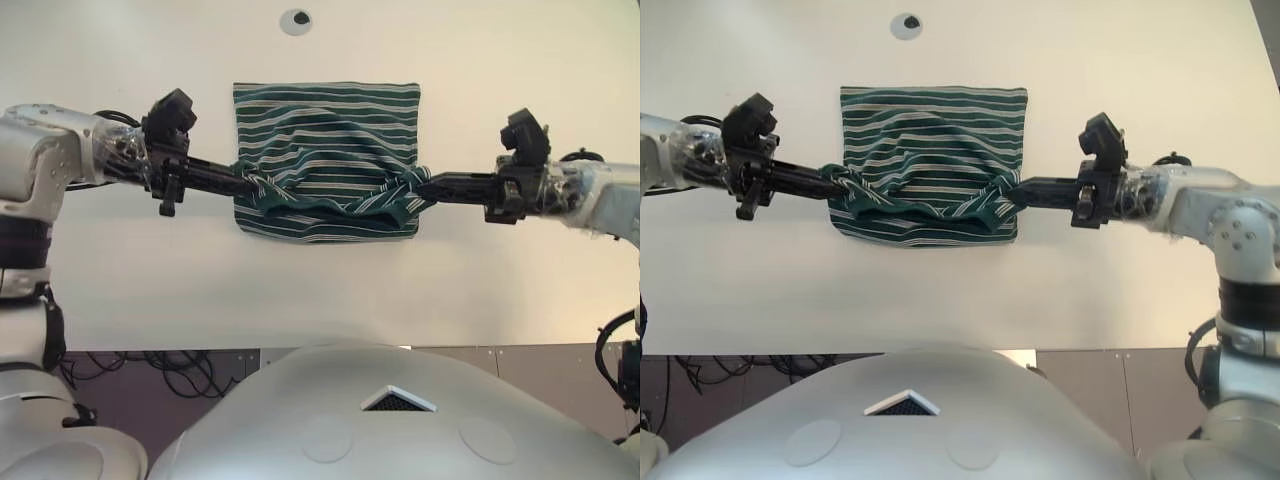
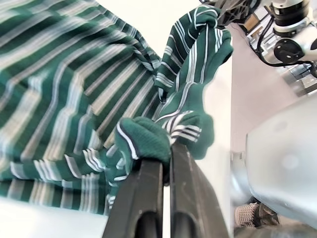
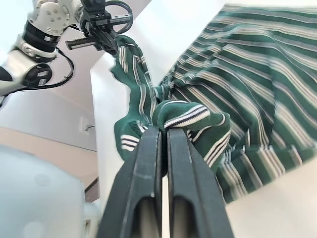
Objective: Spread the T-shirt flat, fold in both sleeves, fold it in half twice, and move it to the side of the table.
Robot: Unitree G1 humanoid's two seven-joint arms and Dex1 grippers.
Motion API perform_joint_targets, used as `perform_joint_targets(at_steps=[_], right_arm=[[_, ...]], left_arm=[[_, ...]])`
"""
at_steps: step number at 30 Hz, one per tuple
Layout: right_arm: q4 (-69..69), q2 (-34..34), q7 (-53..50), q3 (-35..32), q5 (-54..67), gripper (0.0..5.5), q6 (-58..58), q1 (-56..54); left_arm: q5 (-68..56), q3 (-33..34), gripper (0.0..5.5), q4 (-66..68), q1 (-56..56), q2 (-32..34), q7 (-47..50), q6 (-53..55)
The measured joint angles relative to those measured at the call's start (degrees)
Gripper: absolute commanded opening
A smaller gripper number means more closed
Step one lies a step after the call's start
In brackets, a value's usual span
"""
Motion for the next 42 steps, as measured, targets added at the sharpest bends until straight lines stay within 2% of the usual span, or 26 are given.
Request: perform_joint_targets(at_steps=[3,8,15,21,28,33,37,42], right_arm=[[9.9,1.3,5.0,3.6,-6.0,0.00,-2.6,-8.0],[32.6,8.3,14.3,8.8,-18.0,0.00,-11.3,-22.8],[58.7,17.4,18.7,10.0,-30.9,0.00,-24.3,-37.3],[69.8,18.3,17.2,6.8,-36.9,0.00,-31.9,-39.9],[74.9,23.6,10.5,-0.2,-38.9,0.00,-38.6,-42.3],[77.9,26.5,4.4,-3.2,-41.2,0.00,-42.1,-45.0],[80.6,29.1,-1.2,-4.6,-43.4,0.00,-45.3,-43.9],[81.9,32.3,-10.6,-12.4,-41.1,0.00,-52.0,-43.7]], left_arm=[[5.1,-2.6,0.01,12.9,-9.2,-5.9,-2.9,-4.7],[13.5,-4.0,0.01,35.9,-21.7,-15.9,-4.9,-14.6],[20.8,-0.3,0.01,54.2,-28.9,-18.2,-2.8,-25.1],[24.4,4.5,0.01,59.7,-30.5,-20.4,5.0,-30.8],[25.1,10.9,0.01,62.1,-31.1,-24.8,15.9,-33.9],[27.8,12.4,0.01,62.9,-31.6,-25.4,20.5,-35.0],[29.8,13.3,0.01,63.7,-30.6,-27.7,27.8,-36.5],[24.3,23.7,0.01,63.9,-30.2,-31.1,40.5,-39.9]])
